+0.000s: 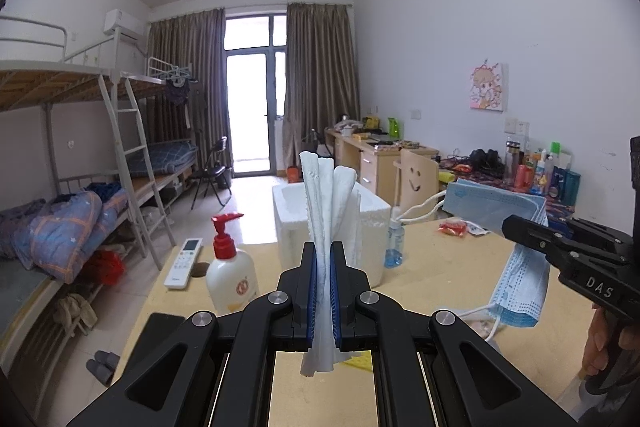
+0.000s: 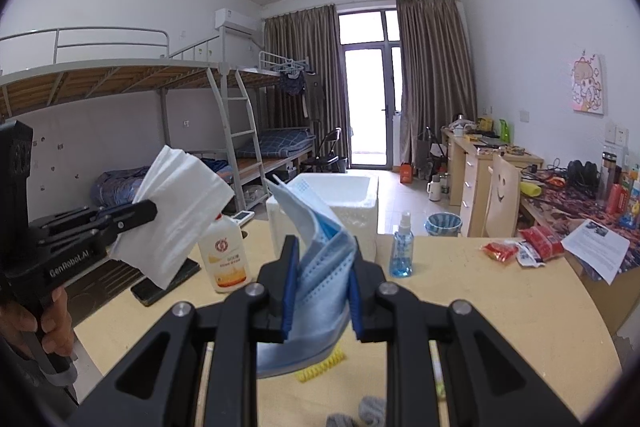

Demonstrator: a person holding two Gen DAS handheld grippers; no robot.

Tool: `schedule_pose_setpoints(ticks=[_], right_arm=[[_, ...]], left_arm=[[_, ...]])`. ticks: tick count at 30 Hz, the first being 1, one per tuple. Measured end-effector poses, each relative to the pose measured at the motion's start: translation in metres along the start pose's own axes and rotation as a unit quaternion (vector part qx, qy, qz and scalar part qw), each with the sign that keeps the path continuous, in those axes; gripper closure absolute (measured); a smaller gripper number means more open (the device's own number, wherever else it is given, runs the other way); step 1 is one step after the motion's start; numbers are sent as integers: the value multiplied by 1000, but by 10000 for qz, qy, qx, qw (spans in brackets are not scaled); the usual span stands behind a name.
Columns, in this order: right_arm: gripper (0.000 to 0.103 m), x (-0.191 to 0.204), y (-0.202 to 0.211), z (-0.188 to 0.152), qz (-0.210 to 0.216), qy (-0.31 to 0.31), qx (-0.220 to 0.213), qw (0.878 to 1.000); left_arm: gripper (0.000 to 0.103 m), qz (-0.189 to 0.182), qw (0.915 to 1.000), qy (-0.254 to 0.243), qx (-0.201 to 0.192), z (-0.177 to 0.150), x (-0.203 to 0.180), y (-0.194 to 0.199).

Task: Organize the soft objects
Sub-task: 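Carry the paper towel and the mask in both grippers over the white foam box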

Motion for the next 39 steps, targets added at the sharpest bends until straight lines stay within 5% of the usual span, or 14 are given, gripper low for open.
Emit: schedule_pose_setpoints(ticks=[21,39], right_arm=[[77,0,-62,63,-94,296,58,9995],[77,-19,-124,83,-190,293,218,9992]], left_arm=[[97,86,9998,115,-109,65,12,-55],[97,129,9998,146,71,85,15,-123]])
Point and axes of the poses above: each gripper's, at about its wrist camera, not at the fingertips, and y roughly against the way its jaws point, x to its left, z to its top, the point moved 1 cm from there along -y, roughly the way its jaws point, and after that the axes turned 1 degree about x, right-handed, at the moved point
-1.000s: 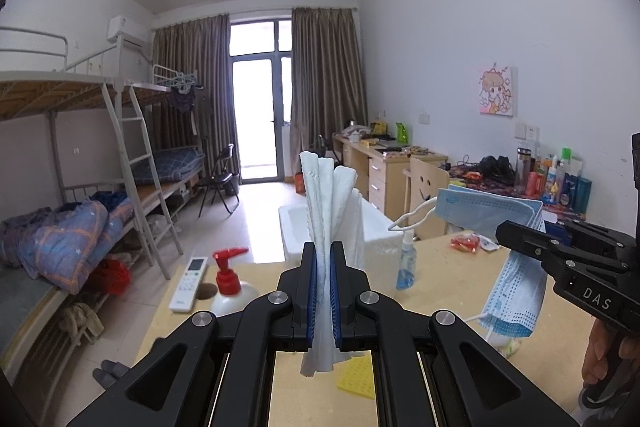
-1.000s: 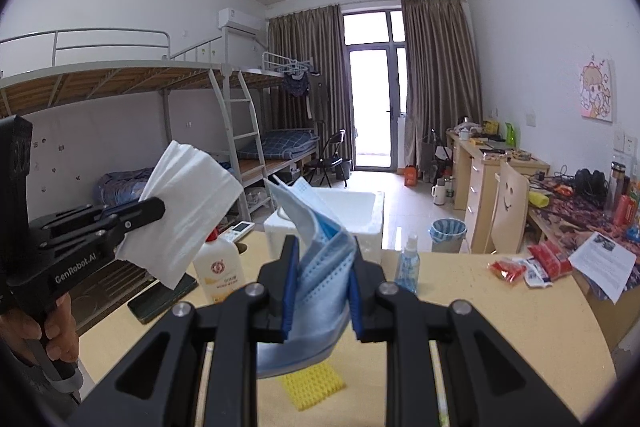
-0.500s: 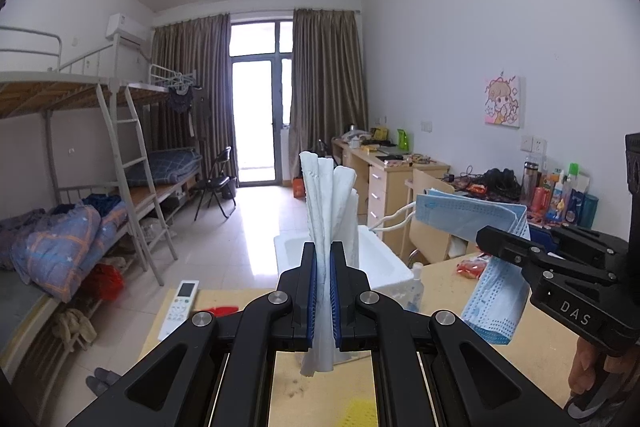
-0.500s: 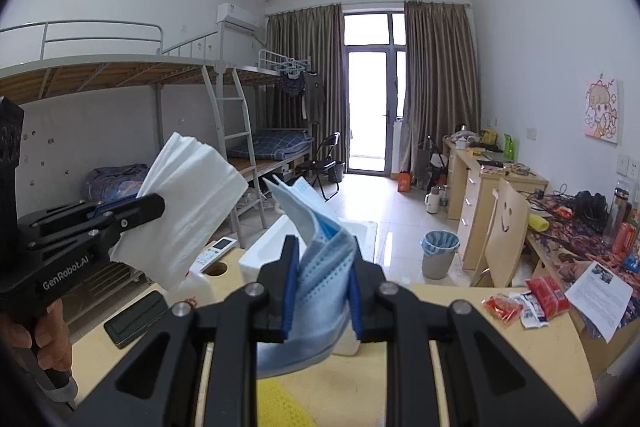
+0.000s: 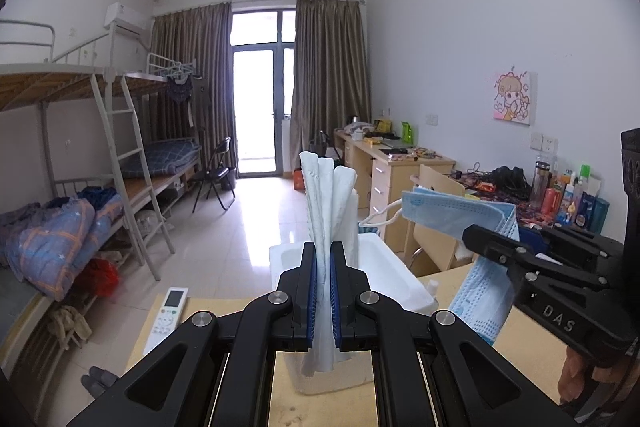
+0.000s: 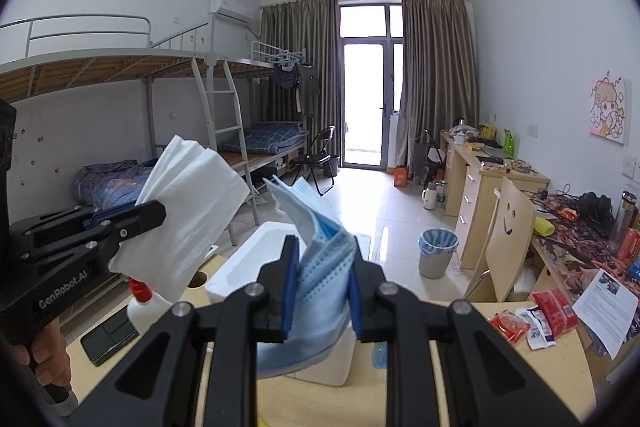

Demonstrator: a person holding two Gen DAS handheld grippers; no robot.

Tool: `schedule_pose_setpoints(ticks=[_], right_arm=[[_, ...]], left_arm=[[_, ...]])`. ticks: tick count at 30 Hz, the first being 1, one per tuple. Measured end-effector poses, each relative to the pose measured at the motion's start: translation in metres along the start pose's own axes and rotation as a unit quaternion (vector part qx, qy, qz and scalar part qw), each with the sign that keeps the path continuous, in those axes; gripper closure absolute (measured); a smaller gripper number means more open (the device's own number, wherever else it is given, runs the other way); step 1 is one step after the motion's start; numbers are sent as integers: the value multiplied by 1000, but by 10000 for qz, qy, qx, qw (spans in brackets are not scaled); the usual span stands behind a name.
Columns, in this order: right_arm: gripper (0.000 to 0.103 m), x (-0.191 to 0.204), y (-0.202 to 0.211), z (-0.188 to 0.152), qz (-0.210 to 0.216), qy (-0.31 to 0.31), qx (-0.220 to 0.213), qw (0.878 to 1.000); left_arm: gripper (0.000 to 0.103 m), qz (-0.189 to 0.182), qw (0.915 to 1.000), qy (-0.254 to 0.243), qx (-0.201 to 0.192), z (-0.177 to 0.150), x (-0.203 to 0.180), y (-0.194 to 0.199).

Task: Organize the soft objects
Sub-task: 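Carry the paper towel and the mask in both grippers over the white foam box, then open the left gripper to drop the paper towel into the foam box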

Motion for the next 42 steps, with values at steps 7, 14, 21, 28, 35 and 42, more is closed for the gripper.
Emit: schedule_pose_setpoints(ticks=[7,14,21,28,35,42], right_arm=[[77,-8,-24,3,18,-6,73,10000],[77,-12,-49,3,42,-56,189,9998],[77,-14,-64,3,92,-66,288,9995],[77,-20,-60,4,-63,-97,318,9994],[77,-37,-42,8,-334,-211,189,9990],[77,-40,-48,6,-284,-295,185,9990]], left_arm=[[97,74,9999,125,92,7,4,-30],[97,128,9995,129,266,6,8,-64],[97,172,9988,179,420,1,12,-84],[97,5,9985,156,522,2,3,-96],[97,-98,9986,28,524,1,-10,-102],[96,5,9972,-17,747,-7,-6,-121]])
Point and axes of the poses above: each gripper's, at about its wrist camera, not at the fingertips, and y roughly against the way its jaws point, x to its left, z to its top, the point moved 1 cm from there along -y, roughly the way its jaws point, and after that the axes turned 1 degree about x, right-handed, at the moved point
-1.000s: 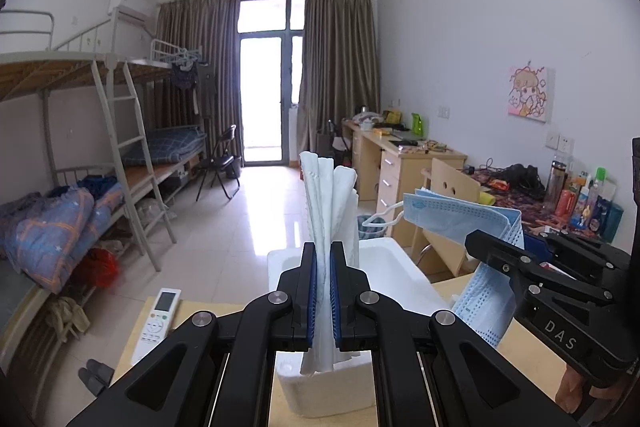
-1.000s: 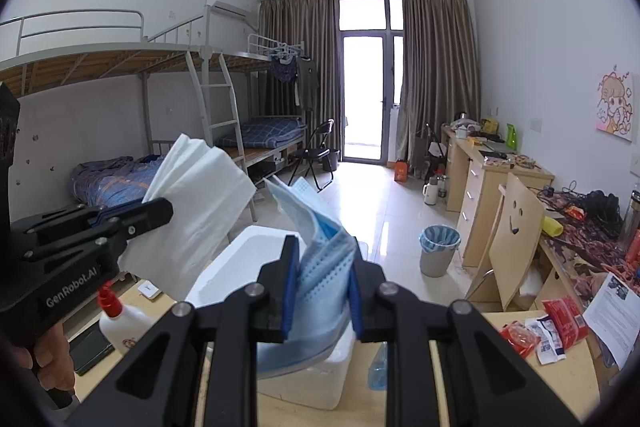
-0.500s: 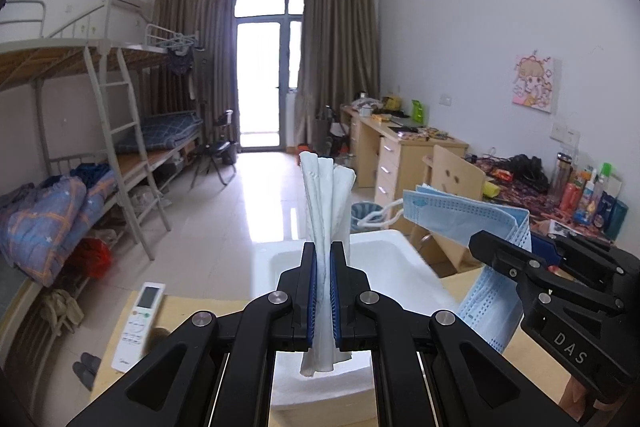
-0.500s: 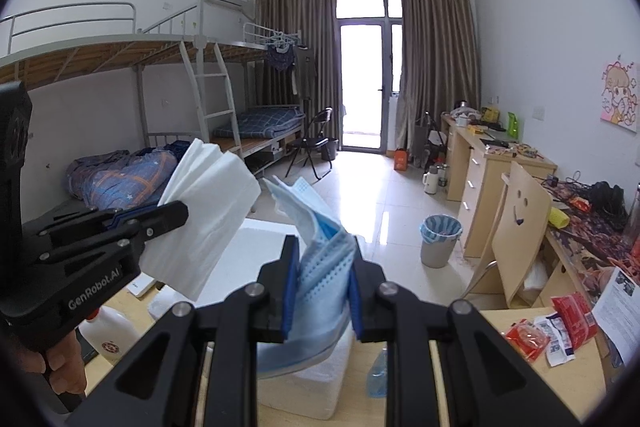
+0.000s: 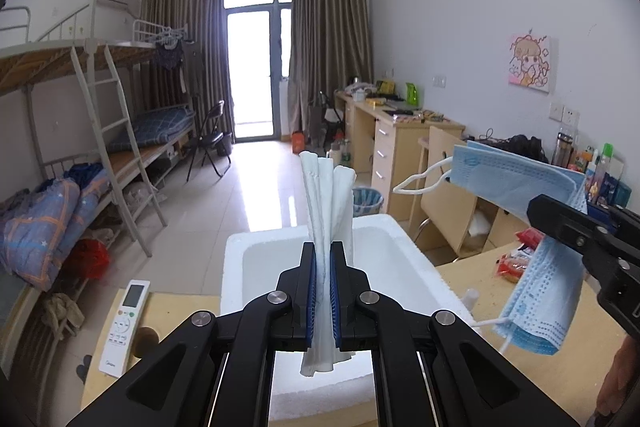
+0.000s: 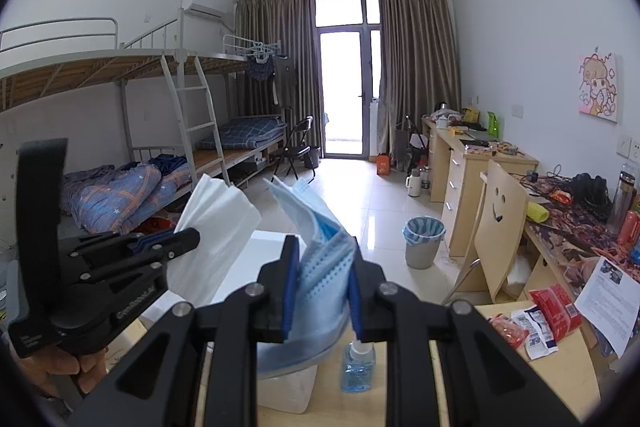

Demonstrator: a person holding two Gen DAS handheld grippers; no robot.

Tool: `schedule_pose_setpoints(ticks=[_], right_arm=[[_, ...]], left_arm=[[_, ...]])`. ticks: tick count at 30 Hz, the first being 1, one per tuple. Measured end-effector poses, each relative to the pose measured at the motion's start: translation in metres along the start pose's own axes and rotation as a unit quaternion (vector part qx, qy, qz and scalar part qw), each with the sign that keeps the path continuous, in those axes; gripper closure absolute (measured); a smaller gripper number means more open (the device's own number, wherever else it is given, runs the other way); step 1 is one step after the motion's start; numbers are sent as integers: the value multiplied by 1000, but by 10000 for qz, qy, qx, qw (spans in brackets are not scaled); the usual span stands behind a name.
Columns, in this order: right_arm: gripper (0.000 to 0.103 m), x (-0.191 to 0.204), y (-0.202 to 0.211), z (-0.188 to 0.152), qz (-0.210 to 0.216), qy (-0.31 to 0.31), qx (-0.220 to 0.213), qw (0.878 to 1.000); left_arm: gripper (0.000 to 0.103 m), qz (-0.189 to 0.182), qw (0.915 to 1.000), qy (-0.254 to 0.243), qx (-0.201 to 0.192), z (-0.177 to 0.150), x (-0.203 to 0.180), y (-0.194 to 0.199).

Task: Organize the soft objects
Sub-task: 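Open the left gripper to drop the paper towel into the foam box, then open the right gripper to drop the blue mask into the foam box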

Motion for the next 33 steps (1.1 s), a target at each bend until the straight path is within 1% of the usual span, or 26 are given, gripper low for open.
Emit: schedule_pose_setpoints(ticks=[1,3,4,5,7,9,11,12,14,18,24,28,33], right_arm=[[77,-1,-1,-1,-4,-5,2,10000],[77,-2,-1,-1,-12,-11,11,10000],[77,-3,-1,-1,-13,-28,9,10000],[77,-4,-1,0,-15,-45,1,10000],[77,-8,0,1,-39,-73,-24,10000],[77,-9,2,1,-53,-97,-46,9999],[77,-10,2,1,-71,-113,-53,9999],[77,-11,2,1,-72,-121,-51,9999],[77,-8,1,0,-61,-116,-43,9999],[77,-3,-1,-1,19,-47,-28,10000],[77,3,-16,-2,176,35,156,9997],[77,12,-28,2,297,98,196,9993],[77,26,-36,4,445,187,242,9985]], left_arm=[[93,-12,10000,8,17,0,1,-2],[79,11,10000,-2,49,0,2,-4],[56,48,10000,20,44,0,3,-4],[28,66,10000,28,30,0,4,-2],[9,92,9999,83,-76,0,3,3],[6,91,9996,78,-243,1,2,10],[4,117,9994,-31,-321,3,-2,17],[1,132,9993,-59,-351,3,-3,19],[1,153,9990,-89,-421,5,-4,24],[1,350,9978,-169,-542,6,-4,31],[1,430,9978,-19,-514,5,6,36],[1,562,9967,5,-592,4,14,47],[1,732,9956,120,-566,0,26,51]])
Point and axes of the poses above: each gripper's, at about its wrist camera, not at the fingertips, and y roughly against the way its jaws point, x to its left, z to its top, the point moved 1 cm from there along -y, roughly the way its jaws point, and after that the axes turned 1 degree about x, right-handed, at the moved point
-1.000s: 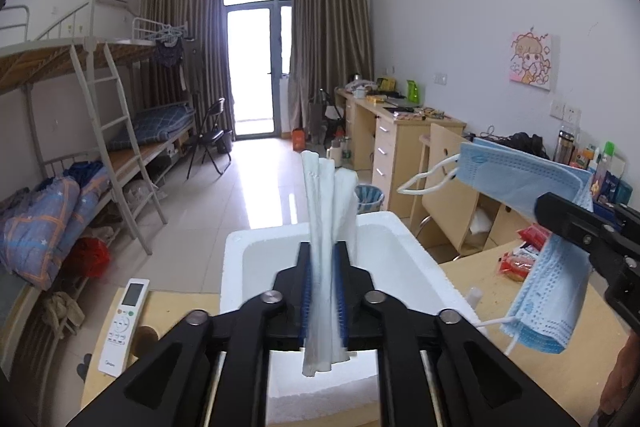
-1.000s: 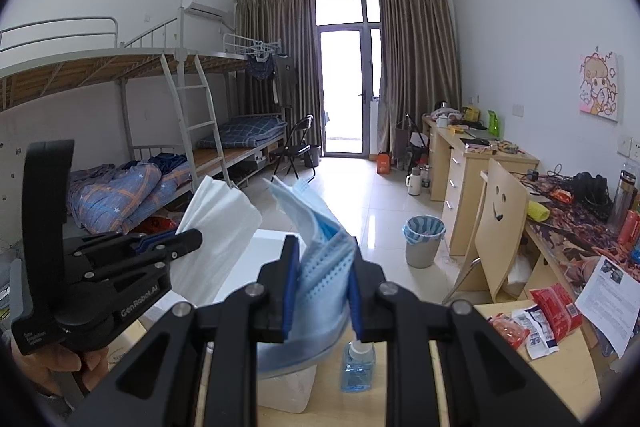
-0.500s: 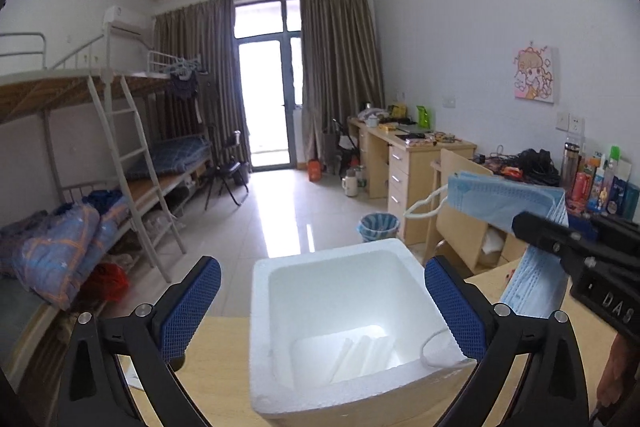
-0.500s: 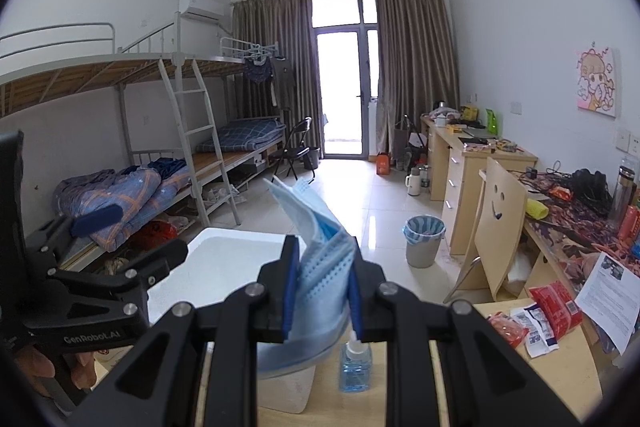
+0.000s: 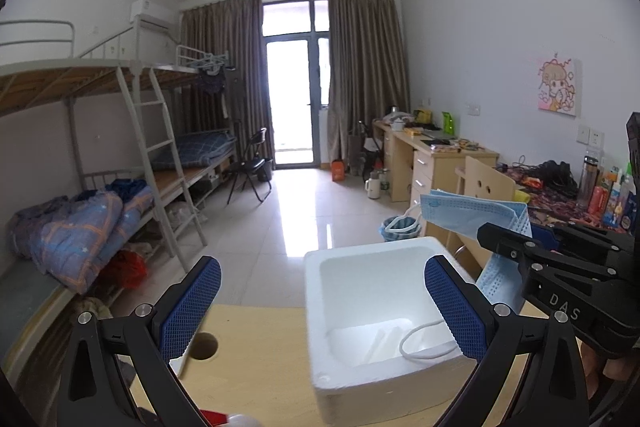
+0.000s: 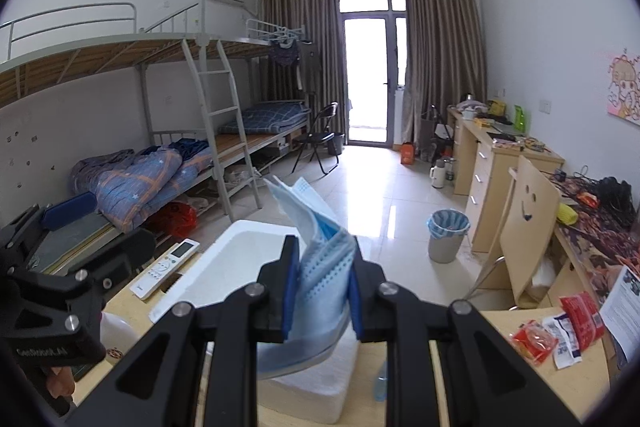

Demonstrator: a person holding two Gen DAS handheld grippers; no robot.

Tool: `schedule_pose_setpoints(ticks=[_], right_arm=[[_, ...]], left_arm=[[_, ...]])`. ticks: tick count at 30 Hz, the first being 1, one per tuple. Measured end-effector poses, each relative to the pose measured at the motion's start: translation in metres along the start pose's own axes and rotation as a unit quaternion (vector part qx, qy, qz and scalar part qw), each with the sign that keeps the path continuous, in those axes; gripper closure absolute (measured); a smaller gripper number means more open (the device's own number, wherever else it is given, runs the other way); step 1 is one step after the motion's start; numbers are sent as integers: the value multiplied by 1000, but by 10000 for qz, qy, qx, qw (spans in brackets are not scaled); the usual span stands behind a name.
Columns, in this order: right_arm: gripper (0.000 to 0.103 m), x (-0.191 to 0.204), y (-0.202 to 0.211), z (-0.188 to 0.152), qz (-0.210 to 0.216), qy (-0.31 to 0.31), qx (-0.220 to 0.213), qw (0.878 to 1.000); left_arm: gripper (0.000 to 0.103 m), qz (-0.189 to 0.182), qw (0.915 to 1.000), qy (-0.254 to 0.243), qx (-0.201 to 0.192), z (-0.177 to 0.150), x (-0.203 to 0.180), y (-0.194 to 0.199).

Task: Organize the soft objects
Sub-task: 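Open the right gripper to drop the blue mask into the foam box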

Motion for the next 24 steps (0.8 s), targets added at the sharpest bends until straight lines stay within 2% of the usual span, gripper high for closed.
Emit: schedule_pose_setpoints(ticks=[5,14,16,18,20,24], right_arm=[[77,8,-9,-2,216,-76,31,9997],[77,13,-34,-10,276,-69,284,9992],[66,14,-37,-11,204,-30,280,9994],[37,16,-38,-11,198,-26,283,9994],[31,14,-36,-13,204,-73,251,9995],[29,15,-31,-13,145,-36,242,9996]], left_arm=[[1,325,9994,79,-15,0,14,0],[1,403,9990,204,-40,1,22,0],[1,379,9991,183,-46,1,21,1],[1,375,9991,197,-40,0,21,1],[1,344,9991,235,-43,0,23,3],[1,372,9988,300,-41,1,27,4]])
Point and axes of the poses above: each gripper's, at about its wrist camera, not at the fingertips, and y roughly against the way its jaws point, x to its left, z to its top, the point moved 1 cm from there along -y, roughly the way its jaws point, and after that the axes turned 1 degree about x, right-handed, at the moved point
